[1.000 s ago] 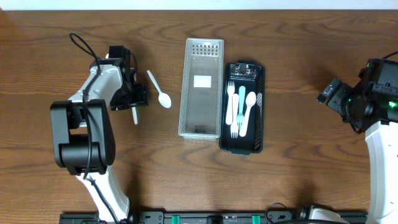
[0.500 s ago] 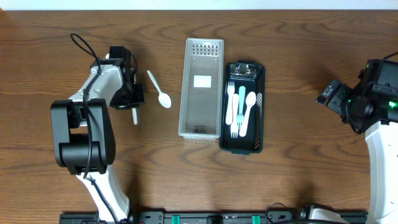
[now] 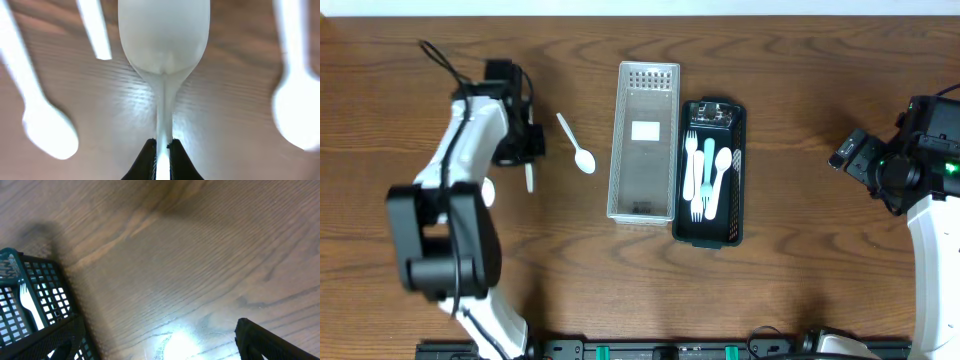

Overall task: Pack container
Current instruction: 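Grasp a white spoon with the left gripper and lift it, then lower the spoon into the clear tray and release it, then grasp the next white spoon with the left gripper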

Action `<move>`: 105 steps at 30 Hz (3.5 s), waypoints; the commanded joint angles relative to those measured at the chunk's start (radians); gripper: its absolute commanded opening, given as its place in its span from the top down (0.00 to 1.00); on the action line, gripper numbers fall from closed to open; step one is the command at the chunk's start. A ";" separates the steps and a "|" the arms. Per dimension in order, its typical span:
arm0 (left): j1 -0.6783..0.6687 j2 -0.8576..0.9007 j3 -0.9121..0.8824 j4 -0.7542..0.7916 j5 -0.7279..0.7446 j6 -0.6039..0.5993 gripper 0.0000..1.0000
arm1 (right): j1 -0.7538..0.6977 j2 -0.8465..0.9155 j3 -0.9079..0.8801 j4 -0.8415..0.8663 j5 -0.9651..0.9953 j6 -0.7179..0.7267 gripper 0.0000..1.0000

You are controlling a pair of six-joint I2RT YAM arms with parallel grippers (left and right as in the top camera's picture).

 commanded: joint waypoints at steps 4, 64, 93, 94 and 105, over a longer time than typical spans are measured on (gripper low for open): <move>-0.100 -0.240 0.063 -0.027 0.069 0.008 0.94 | -0.009 0.003 0.000 0.000 0.001 -0.014 0.01; -0.112 0.116 0.103 0.143 -0.049 -0.315 0.25 | -0.009 0.003 0.000 -0.013 0.005 -0.014 0.01; -0.141 0.296 0.103 0.157 0.048 -0.415 0.44 | -0.009 0.003 0.000 -0.025 0.005 -0.014 0.01; -0.141 0.296 0.103 0.157 0.047 -0.415 0.44 | -0.009 0.003 0.000 -0.025 0.005 -0.014 0.01; -0.141 0.296 0.103 0.072 -0.007 -0.414 0.80 | -0.009 0.003 0.000 -0.030 0.005 -0.014 0.01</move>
